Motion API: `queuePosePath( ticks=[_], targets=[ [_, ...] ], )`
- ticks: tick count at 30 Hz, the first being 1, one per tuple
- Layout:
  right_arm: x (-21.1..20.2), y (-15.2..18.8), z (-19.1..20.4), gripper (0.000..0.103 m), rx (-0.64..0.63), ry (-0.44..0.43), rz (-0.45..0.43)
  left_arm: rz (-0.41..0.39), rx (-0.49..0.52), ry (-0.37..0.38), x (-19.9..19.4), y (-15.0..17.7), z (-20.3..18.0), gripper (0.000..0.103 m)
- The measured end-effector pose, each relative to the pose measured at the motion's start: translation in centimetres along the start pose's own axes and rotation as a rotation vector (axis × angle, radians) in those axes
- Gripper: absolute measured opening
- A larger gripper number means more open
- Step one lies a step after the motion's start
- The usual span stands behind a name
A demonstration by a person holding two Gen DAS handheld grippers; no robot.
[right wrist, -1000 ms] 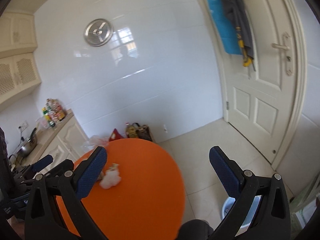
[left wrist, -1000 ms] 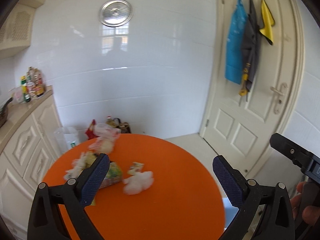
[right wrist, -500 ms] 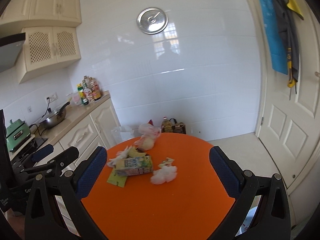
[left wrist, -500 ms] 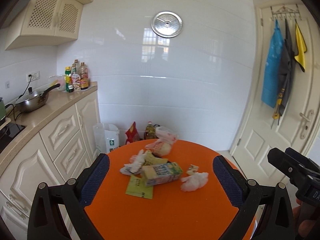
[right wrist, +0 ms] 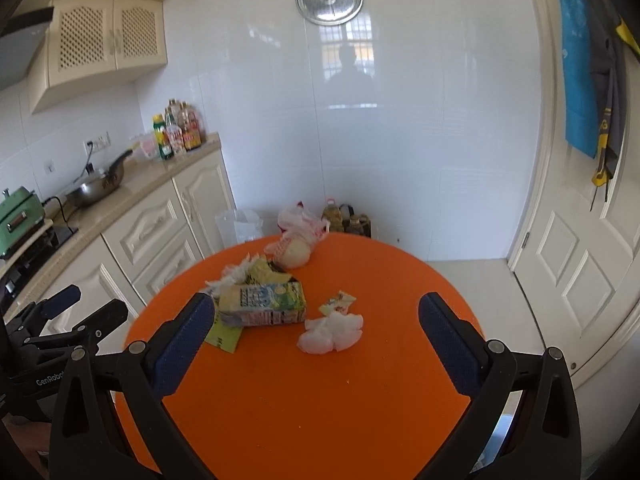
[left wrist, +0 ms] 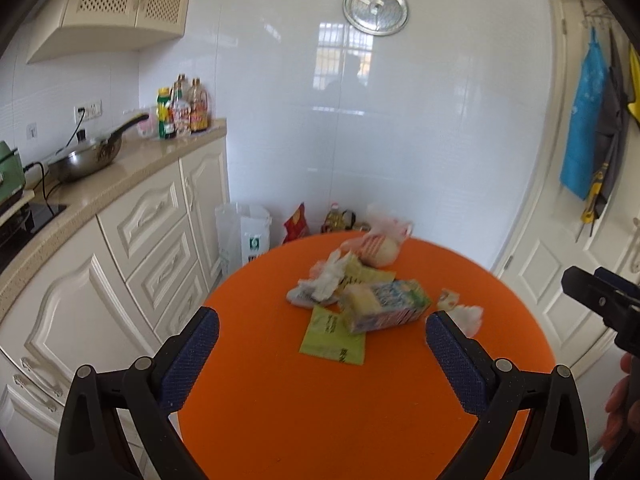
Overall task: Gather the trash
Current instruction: 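Move both open tools back to the trash on the table, then grasp the green printed packet with the left tool while the right tool grasps the white plastic bag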
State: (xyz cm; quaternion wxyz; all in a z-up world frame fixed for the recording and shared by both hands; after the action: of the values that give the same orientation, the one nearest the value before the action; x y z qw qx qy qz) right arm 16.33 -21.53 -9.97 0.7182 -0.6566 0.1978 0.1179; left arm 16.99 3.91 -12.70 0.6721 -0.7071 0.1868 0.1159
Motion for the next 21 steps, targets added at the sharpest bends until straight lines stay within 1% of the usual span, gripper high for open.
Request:
queuePosePath(
  ticks=[6, 9, 10, 13, 17, 20, 21],
  targets=[
    [5.7, 2.6, -0.7, 0.103, 0.008, 0.017, 0.125, 0.121, 0.012, -0.012, 6.4, 1.0, -0.9, 0.102],
    [8.4, 4.2, -1.0, 0.103, 0.007, 0.025, 0.187, 0.185, 0.029, -0.002, 10.7, 0.8, -1.3, 0.102],
    [9.1, 4.5, -1.1, 0.103, 0.01, 0.028, 0.202, 0.203, 0.037, -0.002, 12.5, 0.2, -1.4, 0.102],
    [11.6, 5.9, -1.6, 0.103, 0.021, 0.031, 0.25, 0.262, 0.045, 0.008, 16.7, 0.4, -1.9, 0.102],
    [14.6, 7.4, -2.0, 0.103, 0.029, 0.037, 0.303, 0.312, 0.055, 0.012, 21.8, 0.2, -2.6, 0.102],
    [16.5, 8.2, -2.4, 0.103, 0.051, 0.039, 0.329, 0.36, 0.076, 0.006, 25.0, 0.8, -3.1, 0.102],
    [17.0, 8.4, -2.5, 0.103, 0.053, 0.037, 0.333, 0.347, 0.092, 0.003, 25.7, 0.7, -3.4, 0.102]
  ],
)
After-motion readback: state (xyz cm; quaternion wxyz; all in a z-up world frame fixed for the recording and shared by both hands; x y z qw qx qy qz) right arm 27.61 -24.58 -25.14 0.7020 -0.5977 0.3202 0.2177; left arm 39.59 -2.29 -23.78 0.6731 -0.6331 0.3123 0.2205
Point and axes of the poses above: each gripper's, at about its wrist camera, not at the fingertips, and x roughly the way its jaws point, z to its left, y to its underside, the point moved 1 cm from there along x, roughly the way its jaws point, and after that the axes turned 10 degrees about -z, right-handed, at the moved point
